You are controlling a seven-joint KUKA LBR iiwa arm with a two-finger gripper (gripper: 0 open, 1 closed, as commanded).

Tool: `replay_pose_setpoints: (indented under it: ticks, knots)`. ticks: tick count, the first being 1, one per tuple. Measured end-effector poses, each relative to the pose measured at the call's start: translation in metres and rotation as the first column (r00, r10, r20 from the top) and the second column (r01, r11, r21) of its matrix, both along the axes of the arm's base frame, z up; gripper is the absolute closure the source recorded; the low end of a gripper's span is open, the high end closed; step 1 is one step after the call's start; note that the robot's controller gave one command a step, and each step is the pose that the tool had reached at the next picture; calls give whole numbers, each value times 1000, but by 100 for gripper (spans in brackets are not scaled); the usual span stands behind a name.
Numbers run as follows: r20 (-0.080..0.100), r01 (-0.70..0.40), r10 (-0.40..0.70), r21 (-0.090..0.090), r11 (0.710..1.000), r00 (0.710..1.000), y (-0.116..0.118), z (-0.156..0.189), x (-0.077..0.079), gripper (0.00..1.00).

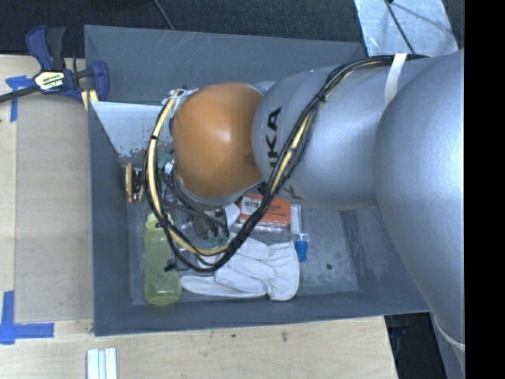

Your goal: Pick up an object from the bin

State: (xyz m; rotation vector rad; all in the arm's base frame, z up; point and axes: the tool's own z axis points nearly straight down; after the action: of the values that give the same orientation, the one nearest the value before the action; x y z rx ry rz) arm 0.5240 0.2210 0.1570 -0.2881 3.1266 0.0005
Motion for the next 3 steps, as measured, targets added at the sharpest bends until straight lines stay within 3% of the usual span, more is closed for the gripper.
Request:
replay_pose_setpoints:
  ticks: [2, 3]
  knots:
    - [5, -170, 170, 1, 985, 985, 0, -49, 11, 0]
    - [1, -294, 294, -1, 956, 956, 1, -64, 11, 0]
